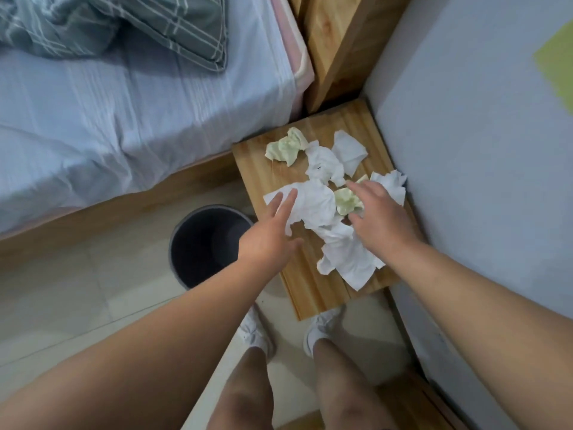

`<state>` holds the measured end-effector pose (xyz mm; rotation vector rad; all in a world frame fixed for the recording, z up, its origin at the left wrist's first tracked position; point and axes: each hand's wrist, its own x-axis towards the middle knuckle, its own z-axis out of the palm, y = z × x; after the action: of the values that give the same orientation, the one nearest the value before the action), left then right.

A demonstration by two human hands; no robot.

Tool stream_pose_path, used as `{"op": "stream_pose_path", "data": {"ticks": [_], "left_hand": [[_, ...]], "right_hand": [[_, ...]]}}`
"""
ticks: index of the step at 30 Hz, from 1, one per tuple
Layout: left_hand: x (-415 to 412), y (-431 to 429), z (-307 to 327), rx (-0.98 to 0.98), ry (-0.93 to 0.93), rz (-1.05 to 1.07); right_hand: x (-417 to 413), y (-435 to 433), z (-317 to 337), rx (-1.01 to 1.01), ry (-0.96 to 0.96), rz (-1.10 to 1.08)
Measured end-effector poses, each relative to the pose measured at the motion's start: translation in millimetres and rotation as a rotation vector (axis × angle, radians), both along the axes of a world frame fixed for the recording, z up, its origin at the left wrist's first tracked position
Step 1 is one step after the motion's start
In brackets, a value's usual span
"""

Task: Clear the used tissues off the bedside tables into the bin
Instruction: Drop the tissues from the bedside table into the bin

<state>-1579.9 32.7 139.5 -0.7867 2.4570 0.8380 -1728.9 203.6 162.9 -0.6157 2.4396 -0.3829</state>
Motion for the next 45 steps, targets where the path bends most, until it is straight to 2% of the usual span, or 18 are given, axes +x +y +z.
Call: {"op": "stream_pose_path", "data": {"ticks": [4, 7, 9, 12, 15, 17, 20, 24, 29, 33, 38, 41, 43, 45], "left_hand": [[-14.2, -11.2, -28.9, 0.063, 0.047, 0.057], [-14.6, -12.2, -28.0, 0.181, 0.118, 0.348], [-7.4, -12.2, -14.8, 0.273, 0.173, 0.517], [13.8, -15.5, 10.2, 0.383, 0.279, 0.643], [49.4, -24.0, 36.3, 0.538, 0.391, 0.858], [81.7, -33.0, 44.3, 0.582, 0.399, 1.008], [141.0, -48.0, 34.4, 0.591, 0.305, 1.190], [197.2, -59.6, -0.3, 0.565, 0.148, 1.355], [214.8, -83.6, -38.2, 0.642, 0.078, 1.299], [211.4, -93.5, -45.2, 0.710, 0.031, 1.230], [192.7, -86.5, -31.2, 0.656, 0.013, 1.129], [162.1, -73.5, -14.0, 0.602, 0.060, 1.018], [132.0, -61.0, -2.1, 0.512, 0.106, 0.879], [96.4, -44.7, 7.3, 0.398, 0.129, 0.654]], "right_hand": [[-9.1, -15.2, -28.2, 0.127, 0.022, 0.142], [-15.1, -20.2, -28.7, 0.111, 0.097, 0.152], [-16.5, -20.5, -18.8, 0.065, 0.127, 0.127], [-15.1, -17.7, 9.0, -0.023, 0.190, 0.045], [2.4, -19.7, 50.0, -0.187, 0.246, -0.019], [29.6, -31.1, 73.3, -0.288, 0.179, 0.012], [88.5, -63.3, 73.7, -0.351, -0.041, 0.132], [148.3, -106.0, 22.4, -0.242, -0.207, 0.232], [173.9, -141.8, -35.6, -0.148, -0.281, 0.295], [173.5, -141.3, -49.1, -0.066, -0.288, 0.285], [156.7, -105.8, -21.6, -0.075, -0.279, 0.214], [135.0, -74.1, 4.4, -0.055, -0.201, 0.176], [113.8, -52.0, 19.8, -0.082, -0.137, 0.084], [86.4, -31.9, 30.0, -0.115, -0.061, -0.037]]}}
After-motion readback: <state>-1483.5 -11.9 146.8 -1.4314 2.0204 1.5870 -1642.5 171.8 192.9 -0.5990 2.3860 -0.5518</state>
